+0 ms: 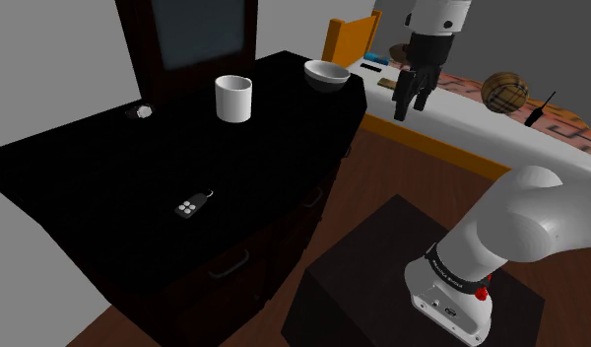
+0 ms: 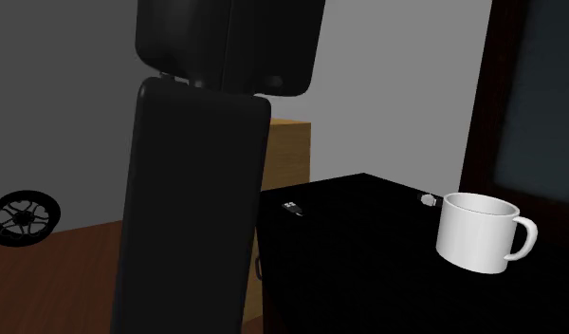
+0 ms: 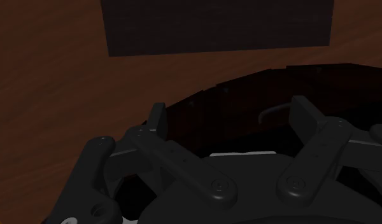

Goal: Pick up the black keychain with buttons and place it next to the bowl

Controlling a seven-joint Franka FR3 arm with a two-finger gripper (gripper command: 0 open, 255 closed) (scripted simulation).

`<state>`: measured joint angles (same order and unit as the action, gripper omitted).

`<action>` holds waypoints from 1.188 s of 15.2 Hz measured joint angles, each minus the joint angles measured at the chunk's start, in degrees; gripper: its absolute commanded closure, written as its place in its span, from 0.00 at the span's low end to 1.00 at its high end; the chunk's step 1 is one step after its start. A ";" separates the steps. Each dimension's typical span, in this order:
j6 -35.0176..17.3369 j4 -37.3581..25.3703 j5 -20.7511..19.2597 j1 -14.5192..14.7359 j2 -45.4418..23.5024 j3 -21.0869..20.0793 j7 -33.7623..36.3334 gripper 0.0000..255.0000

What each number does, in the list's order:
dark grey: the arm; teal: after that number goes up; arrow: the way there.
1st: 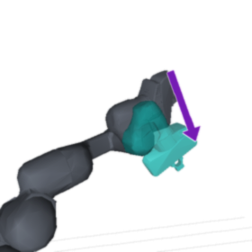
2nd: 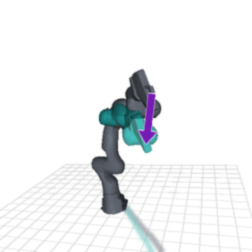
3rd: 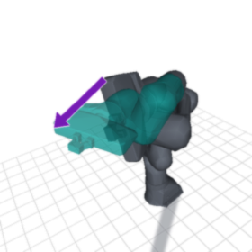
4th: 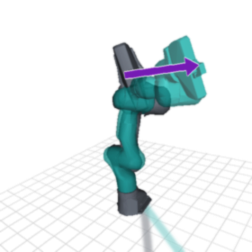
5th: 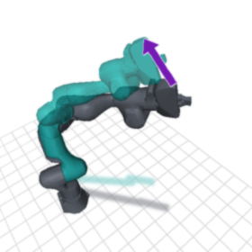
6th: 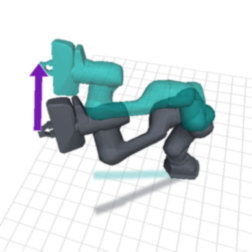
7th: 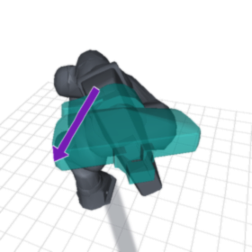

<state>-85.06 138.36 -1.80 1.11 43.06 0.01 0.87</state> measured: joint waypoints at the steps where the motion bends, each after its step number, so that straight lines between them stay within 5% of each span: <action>1: 0.00 0.00 0.00 0.00 0.00 0.00 0.00 0.00; 18: -17.11 -0.57 14.11 5.79 -10.77 -19.79 24.75 0.00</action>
<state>-102.17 137.80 12.30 6.90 32.29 -19.79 25.62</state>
